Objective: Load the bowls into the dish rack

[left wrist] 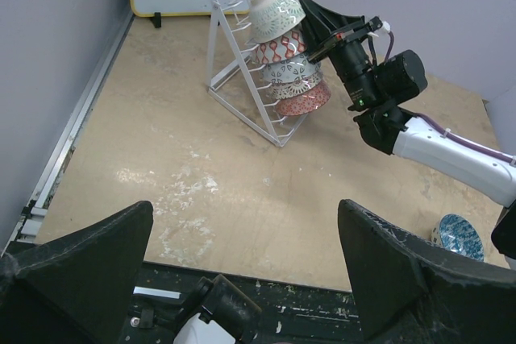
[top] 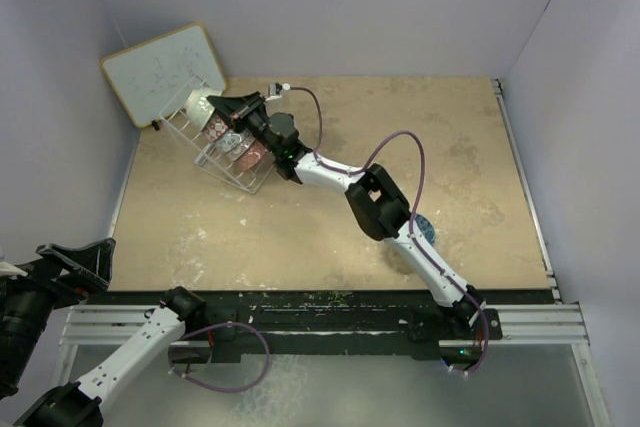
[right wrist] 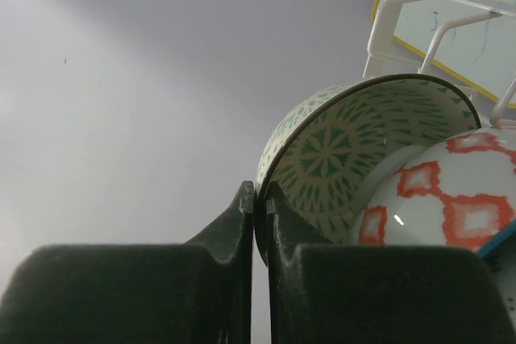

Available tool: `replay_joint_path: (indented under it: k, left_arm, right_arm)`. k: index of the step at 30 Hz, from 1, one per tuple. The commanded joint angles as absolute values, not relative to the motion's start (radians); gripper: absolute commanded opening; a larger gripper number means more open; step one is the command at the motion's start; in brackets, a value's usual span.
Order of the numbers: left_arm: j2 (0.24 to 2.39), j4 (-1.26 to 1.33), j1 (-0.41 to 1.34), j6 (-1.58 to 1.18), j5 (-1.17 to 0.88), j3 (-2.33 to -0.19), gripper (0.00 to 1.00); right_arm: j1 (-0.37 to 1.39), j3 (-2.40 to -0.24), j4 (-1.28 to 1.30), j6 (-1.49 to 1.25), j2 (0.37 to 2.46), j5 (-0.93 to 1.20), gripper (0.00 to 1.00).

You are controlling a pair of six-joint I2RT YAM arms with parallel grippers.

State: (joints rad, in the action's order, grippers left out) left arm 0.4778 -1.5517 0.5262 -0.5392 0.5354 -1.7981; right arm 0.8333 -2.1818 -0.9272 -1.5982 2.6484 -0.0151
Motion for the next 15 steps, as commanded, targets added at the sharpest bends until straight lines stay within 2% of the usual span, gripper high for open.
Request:
replay_joint_path:
  k: [1, 11, 15]
  left_arm:
    - [0.482, -1.542, 0.533, -0.540, 0.543, -1.811, 0.99]
    - [0.479, -1.548, 0.532, -0.536, 0.539, -1.832, 0.99]
    - [0.482, -1.546, 0.532, -0.534, 0.543, -1.834, 0.99]
  right_arm:
    - [0.847, -2.192, -0.964, -1.618, 2.573, -0.061, 0.04]
    - [0.865, -2.147, -0.922, -1.655, 2.564, -0.118, 0.08]
    - [0.865, -2.108, -0.886, -1.633, 2.521, -0.123, 0.15]
